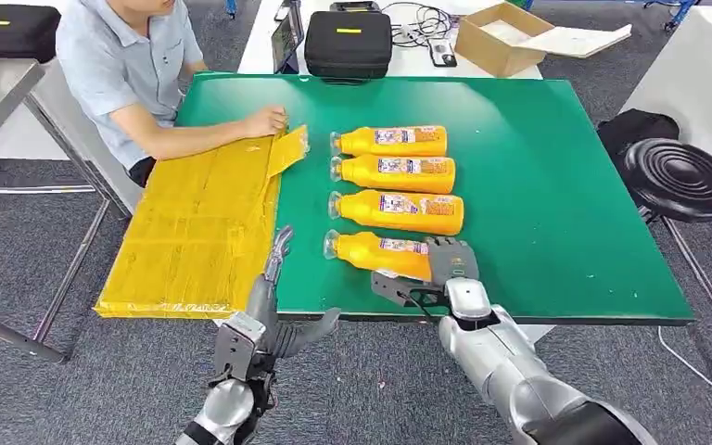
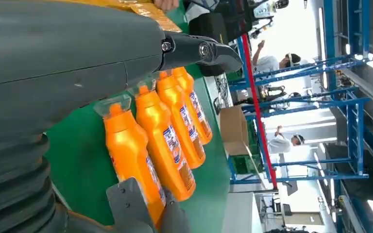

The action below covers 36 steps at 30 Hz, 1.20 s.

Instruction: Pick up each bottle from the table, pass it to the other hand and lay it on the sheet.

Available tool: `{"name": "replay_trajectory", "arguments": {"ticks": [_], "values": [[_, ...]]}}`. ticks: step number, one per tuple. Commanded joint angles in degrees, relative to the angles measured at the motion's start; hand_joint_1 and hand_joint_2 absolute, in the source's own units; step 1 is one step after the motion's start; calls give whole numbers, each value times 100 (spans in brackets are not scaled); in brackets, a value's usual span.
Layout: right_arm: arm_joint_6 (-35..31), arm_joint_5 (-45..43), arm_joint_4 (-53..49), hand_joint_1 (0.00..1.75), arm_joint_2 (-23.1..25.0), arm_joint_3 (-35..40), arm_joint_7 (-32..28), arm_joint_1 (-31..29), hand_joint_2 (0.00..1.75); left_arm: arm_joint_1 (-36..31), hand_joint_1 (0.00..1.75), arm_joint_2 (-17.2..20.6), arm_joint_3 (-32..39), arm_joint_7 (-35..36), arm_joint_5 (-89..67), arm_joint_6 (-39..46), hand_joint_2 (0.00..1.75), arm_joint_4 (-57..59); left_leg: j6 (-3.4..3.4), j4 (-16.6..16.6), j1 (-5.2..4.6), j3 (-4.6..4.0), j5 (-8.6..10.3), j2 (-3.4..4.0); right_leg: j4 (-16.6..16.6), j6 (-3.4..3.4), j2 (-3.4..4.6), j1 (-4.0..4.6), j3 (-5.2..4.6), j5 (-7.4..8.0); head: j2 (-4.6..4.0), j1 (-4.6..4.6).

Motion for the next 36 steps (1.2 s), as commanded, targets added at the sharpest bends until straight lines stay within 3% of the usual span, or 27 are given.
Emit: {"name": "replay_trajectory", "arguments": {"ticks": [1, 4, 6, 10, 15, 21, 30, 36], "values": [[-291, -901, 165, 175, -36, -678, -1176, 545, 175, -116, 0, 91, 158, 5, 49, 16, 175, 204, -4, -12, 6, 16, 2, -20, -14, -8, -21, 6, 25, -3, 0, 0], [-1053, -1473, -233, 175, 57, -1109, -1852, 854, 175, 53, 0, -181, 543, 102, 482, 478, 175, 9, -5, -12, 6, 22, 1, -17, -15, -9, -19, 7, 31, -4, 0, 0], [-1576, -2144, -898, 175, 204, -1410, -2619, 1240, 175, 198, 0, -313, 744, 391, 1023, 725, 175, -192, -5, -9, 9, 32, -7, 3, -16, -8, 0, 10, 37, -1, 0, 0], [-2039, -2862, -2491, 175, 272, -1040, -3027, 2003, 175, 112, 0, -297, 1071, 924, 2318, 1711, 175, 333, -13, -16, 7, 30, -18, 14, -12, -17, 14, 8, 24, -2, 0, -4], [-2462, -3362, -3193, 175, 184, -694, -3246, 2250, 175, 200, 0, 39, 485, 1158, 3007, 416, 175, 451, -12, -8, 4, 6, -17, 8, -1, -14, 12, 11, 1, -7, 0, 0], [-2479, -3441, -3131, 175, 151, -682, -3300, 2223, 175, 267, 0, 50, 426, 1175, 3009, 411, 175, 321, -5, -5, 2, -30, -12, 7, 2, -5, 12, 3, -29, -6, 0, -2], [-2359, -3566, -2751, 175, 226, -357, -3554, 1937, 175, 547, 0, 216, 140, 1058, 3199, -755, 175, -570, -9, -1, 1, -45, -20, 14, 5, -12, 17, 2, -46, -11, 0, 0], [-2384, -3568, -2690, 175, 247, -351, -3553, 1908, 175, 537, 0, 207, 155, 1055, 3183, -775, 175, -526, -6, -5, -2, -57, -12, 8, 2, -6, 13, 0, -55, -4, 0, 0]]}}
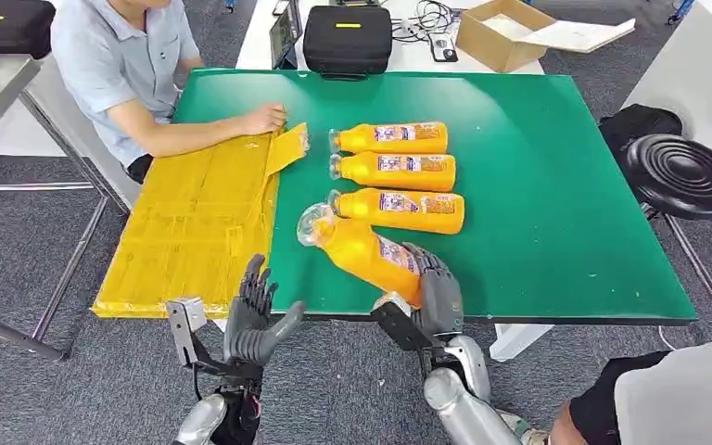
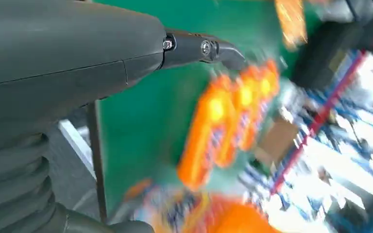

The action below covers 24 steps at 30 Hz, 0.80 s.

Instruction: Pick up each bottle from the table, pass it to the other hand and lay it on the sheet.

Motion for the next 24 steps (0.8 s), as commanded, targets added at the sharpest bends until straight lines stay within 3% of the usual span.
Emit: {"name": "replay_trajectory", "arguments": {"ticks": [1, 6, 13, 20, 21, 24], "values": [[25, -36, 344, 175, -7, 279, -28, -352, 175, -24, 0, 253, -203, -16, -30, -84, 175, -113, -7, -4, 3, 27, -10, 16, -3, -11, 14, 4, 21, -6, 0, 2], [25, -36, 344, 175, -7, 279, -28, -352, 175, -24, 0, 253, -203, -16, -30, -84, 175, -113, -4, -3, 2, 25, -10, 10, -2, -9, 8, 2, 21, -8, 0, 2], [349, -304, 452, 175, 208, 438, -376, -460, 175, -43, 0, 257, -554, -537, -767, -822, 175, -163, -6, -2, 2, 19, -9, 13, 1, -10, 11, 1, 15, -7, 0, 2], [227, -117, 668, 175, 450, 866, -487, -294, 175, -186, 0, 62, -399, -383, -675, -768, 175, 282, -4, -7, 2, 17, -4, 6, -5, -7, 4, 2, 12, -4, 0, 0], [106, -170, 559, 175, 513, 956, -568, -294, 175, -330, 0, 6, -380, -55, -772, -304, 175, 486, -7, -8, 3, 32, -10, 9, -5, -12, 7, 4, 25, -8, 0, 2], [177, -185, 310, 175, 581, 1283, -270, -388, 175, -680, 0, -36, -384, -258, -788, -69, 175, 789, -6, -2, 2, 13, -4, 4, 2, -10, -1, 3, 4, -6, 0, 0]]}}
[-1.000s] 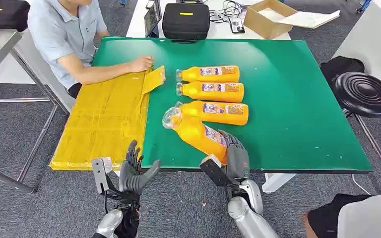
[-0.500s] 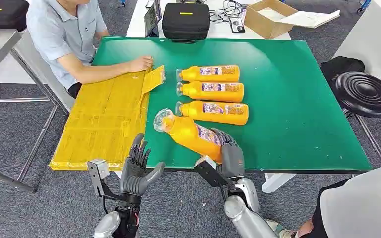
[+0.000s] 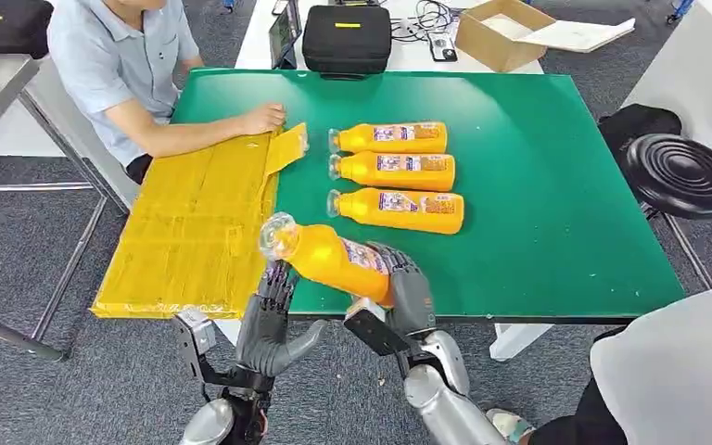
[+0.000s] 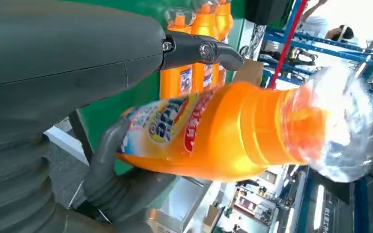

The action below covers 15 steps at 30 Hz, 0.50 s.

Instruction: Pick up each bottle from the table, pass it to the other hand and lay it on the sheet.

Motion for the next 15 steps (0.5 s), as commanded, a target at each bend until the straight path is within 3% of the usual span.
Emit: {"name": "replay_trajectory", "arguments": {"ticks": [1, 15], "values": [[-105, -60, 129, 175, 293, 861, 172, -269, 175, -752, 0, -116, -22, 224, -49, 721, 175, 1014, -6, -3, 1, 24, -6, -4, 2, -12, -6, 3, 24, -10, 0, 2], [230, -361, 226, 175, 447, 1671, 90, -271, 175, -524, 0, 4, 488, 0, 229, 885, 175, 188, -5, -4, 5, 14, -7, 11, -1, -10, 10, 4, 14, -6, 0, 2]]}}
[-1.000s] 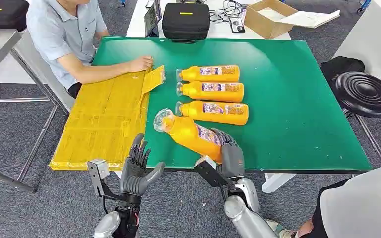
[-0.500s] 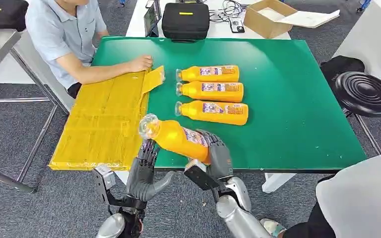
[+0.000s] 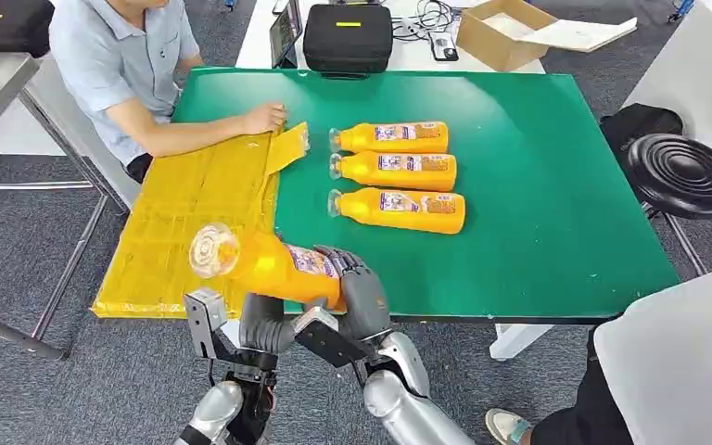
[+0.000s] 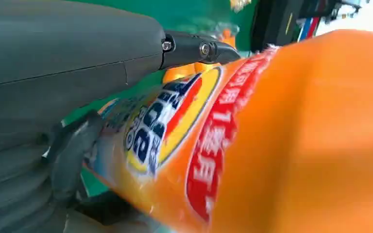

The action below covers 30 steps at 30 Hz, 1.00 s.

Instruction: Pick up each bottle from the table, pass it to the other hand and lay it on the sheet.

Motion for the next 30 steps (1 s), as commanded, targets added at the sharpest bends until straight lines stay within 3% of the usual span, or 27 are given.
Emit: {"name": "replay_trajectory", "arguments": {"ticks": [1, 3, 11, 12, 13, 30], "values": [[234, -54, 214, 175, -38, 857, 39, -147, 175, -42, 0, 112, 427, -68, 317, -54, 175, -304, -8, -5, 4, 35, -13, 12, -2, -14, 9, 5, 29, -11, 0, -2], [364, -192, 371, 175, -61, 928, 82, -186, 175, 131, 0, 158, 359, -98, 627, -724, 175, -694, -7, 0, 6, 30, -15, 8, 0, -13, 6, 7, 27, -13, 0, 0], [418, -245, 631, 175, -38, 876, 29, -322, 175, 114, 0, 176, 305, 102, 707, -912, 175, -676, -3, -6, 2, 20, -7, 6, -6, -8, 3, 3, 16, -6, 0, -2], [506, -243, 672, 171, 3, 924, 19, -328, 175, 6, 16, 171, 312, 87, 647, -837, 175, -558, -4, -4, 3, 27, -11, 3, -5, -10, 0, 5, 25, -11, 0, 0], [542, -239, 724, 154, 43, 959, 20, -314, 175, -52, 145, 160, 323, 83, 651, -840, 175, -493, -4, -5, 3, 16, -4, -5, -6, -8, -9, 4, 15, -7, 0, 0], [547, -239, 732, 154, 55, 969, 20, -299, 175, -62, 145, 159, 325, 83, 651, -840, 175, -492, -3, -6, 2, 18, -4, -8, -7, -9, -12, 3, 16, -9, 0, -2]]}}
